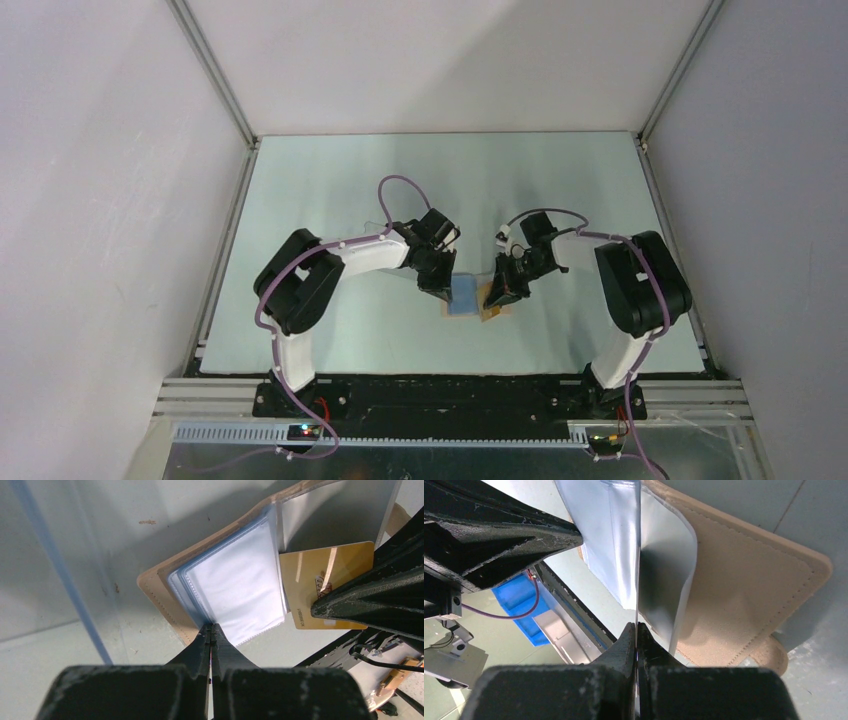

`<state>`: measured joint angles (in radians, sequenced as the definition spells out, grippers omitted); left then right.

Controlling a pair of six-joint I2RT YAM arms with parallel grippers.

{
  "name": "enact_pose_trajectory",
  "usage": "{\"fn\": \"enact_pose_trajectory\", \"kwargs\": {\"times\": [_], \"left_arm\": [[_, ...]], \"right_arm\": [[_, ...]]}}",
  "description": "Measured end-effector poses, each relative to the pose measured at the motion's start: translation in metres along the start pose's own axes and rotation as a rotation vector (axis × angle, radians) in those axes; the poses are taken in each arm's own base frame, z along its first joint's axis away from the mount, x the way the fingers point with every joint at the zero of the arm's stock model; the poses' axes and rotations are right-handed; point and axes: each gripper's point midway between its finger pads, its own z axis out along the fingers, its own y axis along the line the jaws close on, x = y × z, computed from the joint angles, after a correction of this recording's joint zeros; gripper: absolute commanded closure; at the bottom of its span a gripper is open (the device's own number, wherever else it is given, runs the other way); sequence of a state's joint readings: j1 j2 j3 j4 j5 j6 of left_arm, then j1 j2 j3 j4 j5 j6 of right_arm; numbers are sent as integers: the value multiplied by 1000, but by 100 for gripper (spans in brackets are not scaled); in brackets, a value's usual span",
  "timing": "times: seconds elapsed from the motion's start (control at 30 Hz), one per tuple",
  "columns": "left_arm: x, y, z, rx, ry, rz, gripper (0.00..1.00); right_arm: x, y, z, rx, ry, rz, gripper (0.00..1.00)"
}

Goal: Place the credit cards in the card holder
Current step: Insert the credit card into the card holder.

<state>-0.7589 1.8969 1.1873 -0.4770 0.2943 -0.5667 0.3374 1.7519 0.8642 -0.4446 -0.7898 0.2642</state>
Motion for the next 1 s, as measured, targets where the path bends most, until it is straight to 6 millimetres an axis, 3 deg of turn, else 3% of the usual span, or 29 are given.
{"fn": "enact_pose_trajectory", "kwargs": {"times": [0.33,0.67,1.0], "left_arm": [[0,0,0,1,1,0,100],[0,0,0,1,0,0,100],[1,0,0,3,-2,1,100]], "right_arm": [[1,2,1,-18,6,-5,100],[0,14,-12,-11,-29,-55,100],[4,5,0,-6,26,-23,100]]}}
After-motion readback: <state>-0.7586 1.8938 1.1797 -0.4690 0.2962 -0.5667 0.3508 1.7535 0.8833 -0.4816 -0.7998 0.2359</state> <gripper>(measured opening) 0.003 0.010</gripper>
